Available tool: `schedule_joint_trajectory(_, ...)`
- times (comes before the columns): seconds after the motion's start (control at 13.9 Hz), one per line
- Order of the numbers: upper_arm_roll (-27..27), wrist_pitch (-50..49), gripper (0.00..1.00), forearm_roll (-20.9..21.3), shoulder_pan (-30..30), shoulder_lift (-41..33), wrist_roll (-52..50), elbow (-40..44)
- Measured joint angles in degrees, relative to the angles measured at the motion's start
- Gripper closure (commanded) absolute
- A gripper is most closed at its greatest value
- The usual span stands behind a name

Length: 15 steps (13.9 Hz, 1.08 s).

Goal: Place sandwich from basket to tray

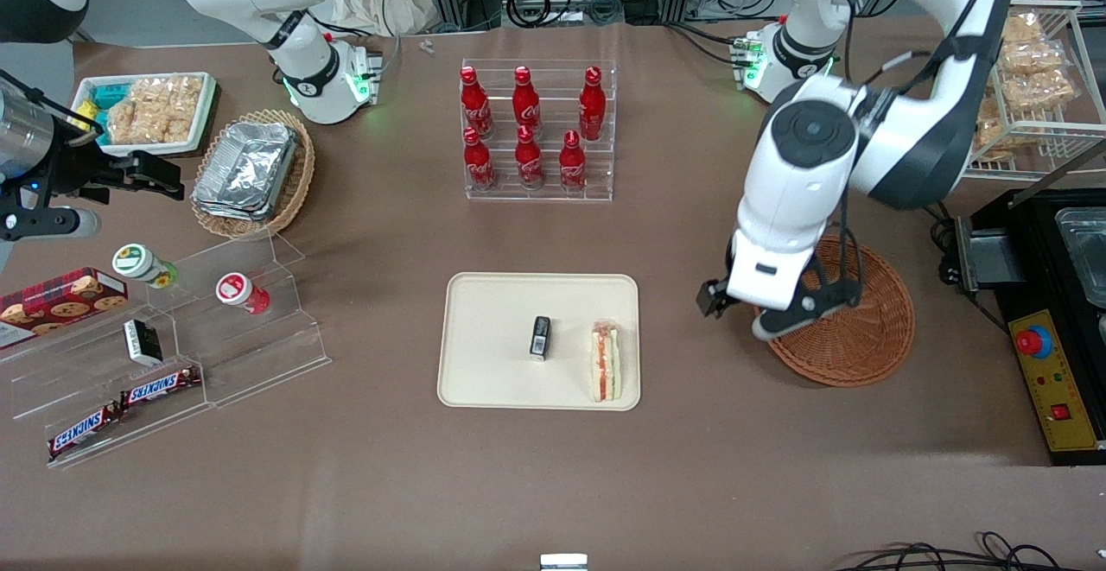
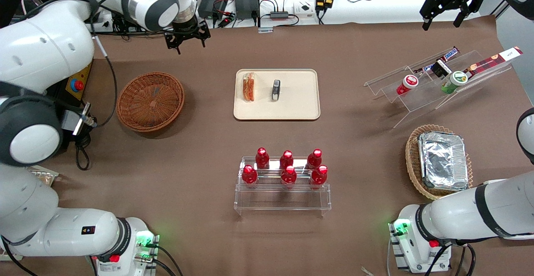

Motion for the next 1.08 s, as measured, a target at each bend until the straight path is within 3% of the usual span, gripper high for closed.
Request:
schedule_joint_trajectory(0.36,1.48,-4.82,0.04,-8.43,4.30,-10.80,11.11,-4.17)
schedule_joint_trajectory(0.58,16.50,-7.69,0.03,-11.62,-5.49,-13.92,18.39,-4.35)
schedule_joint_trajectory(1.08,28.72,-10.47,0.00,-17.61,-6.89,-15.22,39.07,-2.05)
